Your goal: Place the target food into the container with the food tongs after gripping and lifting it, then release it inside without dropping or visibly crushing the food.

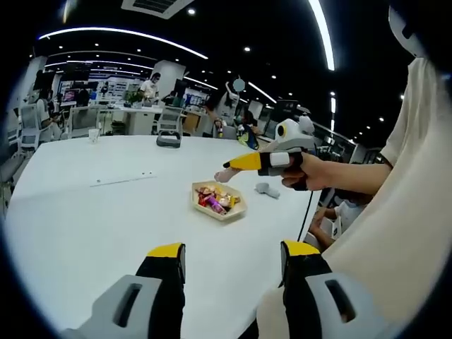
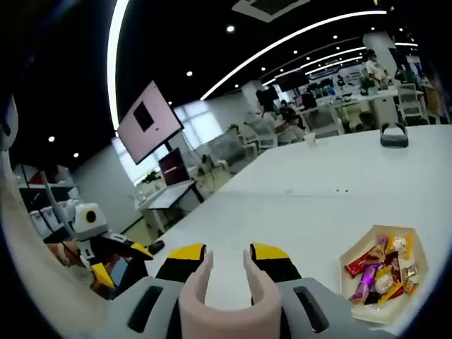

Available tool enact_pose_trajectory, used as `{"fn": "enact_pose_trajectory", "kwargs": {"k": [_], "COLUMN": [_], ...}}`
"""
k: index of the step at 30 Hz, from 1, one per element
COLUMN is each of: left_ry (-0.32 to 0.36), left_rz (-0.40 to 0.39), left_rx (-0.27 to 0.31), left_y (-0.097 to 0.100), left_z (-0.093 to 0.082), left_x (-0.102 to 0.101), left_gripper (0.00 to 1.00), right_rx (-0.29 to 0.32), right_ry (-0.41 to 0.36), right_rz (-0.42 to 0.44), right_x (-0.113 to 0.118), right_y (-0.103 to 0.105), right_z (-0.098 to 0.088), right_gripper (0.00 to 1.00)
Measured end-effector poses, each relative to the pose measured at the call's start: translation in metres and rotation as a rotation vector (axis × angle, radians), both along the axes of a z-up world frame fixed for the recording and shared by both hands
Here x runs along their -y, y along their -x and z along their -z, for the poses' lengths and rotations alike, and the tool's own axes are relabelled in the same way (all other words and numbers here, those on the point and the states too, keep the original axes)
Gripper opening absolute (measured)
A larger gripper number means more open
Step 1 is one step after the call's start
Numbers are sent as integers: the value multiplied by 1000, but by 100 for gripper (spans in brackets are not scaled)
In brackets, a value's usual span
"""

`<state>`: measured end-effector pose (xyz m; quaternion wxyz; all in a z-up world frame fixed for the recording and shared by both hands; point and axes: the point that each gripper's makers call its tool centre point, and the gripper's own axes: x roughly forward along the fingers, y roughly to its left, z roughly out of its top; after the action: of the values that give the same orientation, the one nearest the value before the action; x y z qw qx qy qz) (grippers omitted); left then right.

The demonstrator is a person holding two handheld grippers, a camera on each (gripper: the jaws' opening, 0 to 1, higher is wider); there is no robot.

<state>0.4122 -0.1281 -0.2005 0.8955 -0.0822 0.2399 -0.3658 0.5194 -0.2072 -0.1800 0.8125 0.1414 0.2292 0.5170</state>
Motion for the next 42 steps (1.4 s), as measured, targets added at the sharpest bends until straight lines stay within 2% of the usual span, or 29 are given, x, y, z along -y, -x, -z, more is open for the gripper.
{"fn": "enact_pose_trajectory", "kwargs": {"k": [2,8,13,16,23,31,37,42], "left_ry": [-2,-11,2,11,99,159,232,382], "left_rz": [10,47,67,82,131,196,232,276], "left_rx": [12,27,38,48,94,126,141,154], "left_y": [-2,-2,-1,-1,2,8,11,8], "left_z": [-4,-10,-16,-21,-46,-62,-74,-93], "left_x": [2,12,18,21,31,39,45,60], "left_gripper": [53,52,50,48,33,13,10,6], "right_rx": [-8,-24,-56,-66,-44,-28,-25,-17], "right_ry": [-35,-42,-117,-185,-244,-286,-306,-309], "right_rz": [-37,-95,-148,-221,-281,-313,-340,-348], "right_x": [-7,-13,-18,-22,-24,-26,-29,-21], "right_y": [12,38,57,74,87,91,95,100], "right_z": [-5,-7,-18,-30,-44,-54,-61,-68], "right_gripper": [24,24,25,25,25,26,26,26]}}
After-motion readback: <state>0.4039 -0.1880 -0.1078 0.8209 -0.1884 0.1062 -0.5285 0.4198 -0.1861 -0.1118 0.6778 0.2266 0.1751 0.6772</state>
